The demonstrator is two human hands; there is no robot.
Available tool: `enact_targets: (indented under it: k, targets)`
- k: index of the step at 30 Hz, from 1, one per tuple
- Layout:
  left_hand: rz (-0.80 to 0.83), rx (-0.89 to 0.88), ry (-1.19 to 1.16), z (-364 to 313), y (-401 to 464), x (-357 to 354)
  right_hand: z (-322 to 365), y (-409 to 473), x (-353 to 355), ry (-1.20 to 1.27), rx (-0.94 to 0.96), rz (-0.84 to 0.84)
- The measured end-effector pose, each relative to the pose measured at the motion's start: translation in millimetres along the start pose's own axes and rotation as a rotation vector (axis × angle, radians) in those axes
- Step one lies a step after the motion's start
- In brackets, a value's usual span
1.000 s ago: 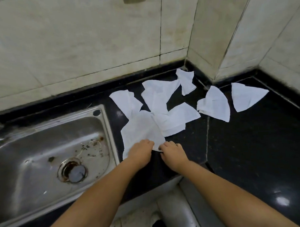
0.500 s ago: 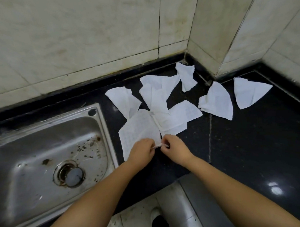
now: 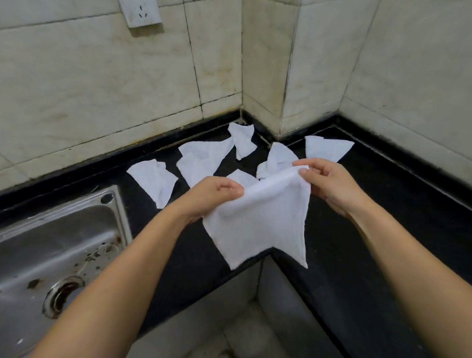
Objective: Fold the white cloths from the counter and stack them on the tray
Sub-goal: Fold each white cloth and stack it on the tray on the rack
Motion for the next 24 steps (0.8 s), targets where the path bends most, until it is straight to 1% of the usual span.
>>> enact_targets:
  k: [2,3,4,5,6,8,10,12,14,15,18,20,22,24]
  targets:
    - [0.181,0.009,0.11,-17.9,6.8,-30.6,-1.0,-7.2,40.9,-0.039,0.023,-0.073]
    - [0.258,0.013,0.206,-22.7,10.8,-45.9,-3.6,-10.1,61.3,-0.064,0.026,-0.122]
    - [0.295,0.01,0.291,-27.0,16.2,-58.2,-6.5,-13.2,81.2,-0.093,0.029,-0.174]
    - [0.287,0.004,0.329,-30.9,24.5,-66.8,-8.8,-16.0,101.1,-0.129,0.032,-0.227]
    - [0.245,0.0,0.322,-34.9,34.3,-72.5,-9.7,-19.4,119.3,-0.159,0.037,-0.279]
    - [0.107,-0.032,0.21,-47.7,52.9,-79.2,-10.4,-27.6,154.2,-0.197,0.049,-0.386]
    - [-0.027,-0.096,0.127,-67.8,63.5,-88.7,-12.2,-38.1,185.0,-0.184,0.057,-0.473]
    - [-0.081,-0.185,0.14,-86.4,64.4,-105.9,-15.3,-51.9,206.1,-0.127,0.08,-0.522]
    - [-0.079,-0.234,0.117,-90.9,61.6,-124.3,-23.4,-68.3,216.5,-0.077,0.082,-0.535]
    - [-0.077,-0.233,0.066,-85.2,59.8,-131.2,-31.8,-76.6,218.4,-0.061,0.071,-0.532]
    - [-0.03,-0.143,-0.116,-52.8,49.7,-151.3,-68.1,-101.2,212.1,0.005,0.009,-0.48]
    - [0.054,-0.078,-0.089,-25.9,40.2,-170.1,-100.1,-119.5,201.5,0.014,-0.069,-0.425]
    - [0.157,0.001,-0.033,7.6,31.9,-187.9,-136.0,-140.7,189.7,-0.03,-0.167,-0.369]
    - [0.233,0.089,0.04,38.8,23.3,-199.1,-172.8,-161.0,174.3,-0.081,-0.268,-0.279]
Point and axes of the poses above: each hand's wrist, its own y-axis towards the middle knuckle, its own x-axis out of the back of the hand, z = x × y, the point moved 8 cm from there along y, towards the middle knuckle
